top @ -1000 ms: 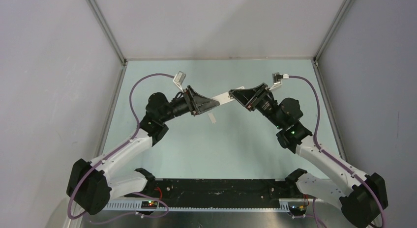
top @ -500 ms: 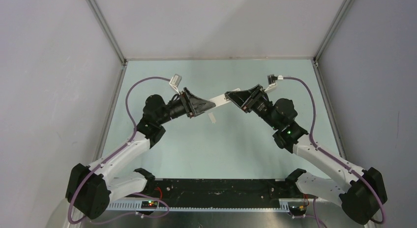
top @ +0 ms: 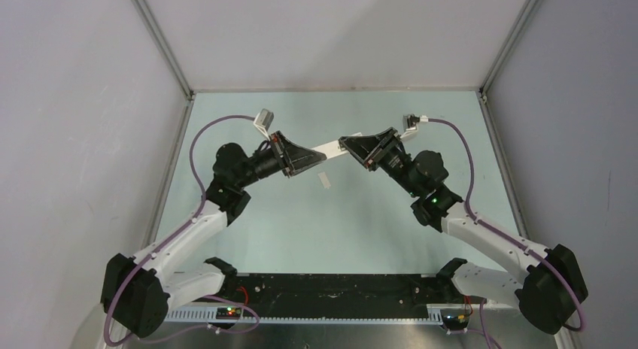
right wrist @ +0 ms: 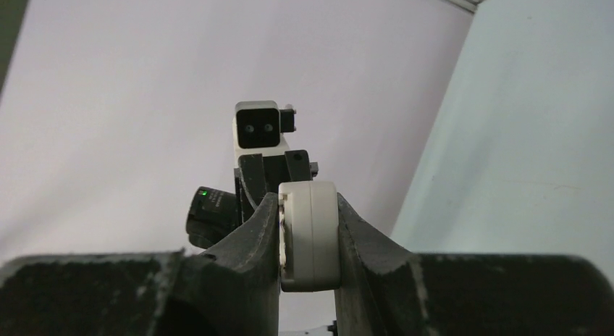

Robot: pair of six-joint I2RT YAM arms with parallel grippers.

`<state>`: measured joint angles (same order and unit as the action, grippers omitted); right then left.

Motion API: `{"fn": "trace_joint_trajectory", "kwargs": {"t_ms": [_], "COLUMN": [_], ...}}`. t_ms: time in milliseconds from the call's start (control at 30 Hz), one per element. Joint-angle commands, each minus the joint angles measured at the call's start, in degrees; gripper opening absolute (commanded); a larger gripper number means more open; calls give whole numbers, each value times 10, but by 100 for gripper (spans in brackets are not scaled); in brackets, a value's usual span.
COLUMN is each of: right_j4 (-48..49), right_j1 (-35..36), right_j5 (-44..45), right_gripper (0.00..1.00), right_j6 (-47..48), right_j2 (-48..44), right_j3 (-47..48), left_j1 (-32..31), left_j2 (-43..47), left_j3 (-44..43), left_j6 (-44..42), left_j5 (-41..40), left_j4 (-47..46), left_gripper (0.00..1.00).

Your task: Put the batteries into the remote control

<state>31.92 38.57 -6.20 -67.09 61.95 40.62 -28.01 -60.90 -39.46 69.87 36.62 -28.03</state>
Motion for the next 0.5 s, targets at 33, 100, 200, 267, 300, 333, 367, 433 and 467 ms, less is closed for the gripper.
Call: {"fn": "trace_joint_trajectory", "kwargs": {"t_ms": [33,100,200,267,300,333,367,433,467], "right_j4": [4,-4,-9,-13,-18,-20,-29,-42,-48], "right_j1": [8,8,6,2,-2,-5,-11,-23,-27], "right_j5": [21,22,22,21,20,16,14,3,-4], "right_gripper": [14,23,50,67,72,83,89,98,99], "right_j6": [15,13,8,3,2,1,0,1,2], "right_j2": [10,10,10,7,6,5,3,-1,-2], "right_j3": [2,2,2,2,2,2,2,2,2], "left_j1": [13,21,31,39,45,49,57,70,75], "left_j2": [6,6,3,0,-2,-4,-8,-13,-15], "left_j3": [-16,-16,-19,-23,-24,-26,-27,-28,-28], "left_j6": [-37,-39,-39,-39,-38,-38,-37,-36,-37], "left_j5": [5,9,19,26,31,33,36,42,44], "left_j4": [3,3,3,3,3,3,3,3,3], "left_gripper": [3,0,0,0,0,0,0,0,0]}}
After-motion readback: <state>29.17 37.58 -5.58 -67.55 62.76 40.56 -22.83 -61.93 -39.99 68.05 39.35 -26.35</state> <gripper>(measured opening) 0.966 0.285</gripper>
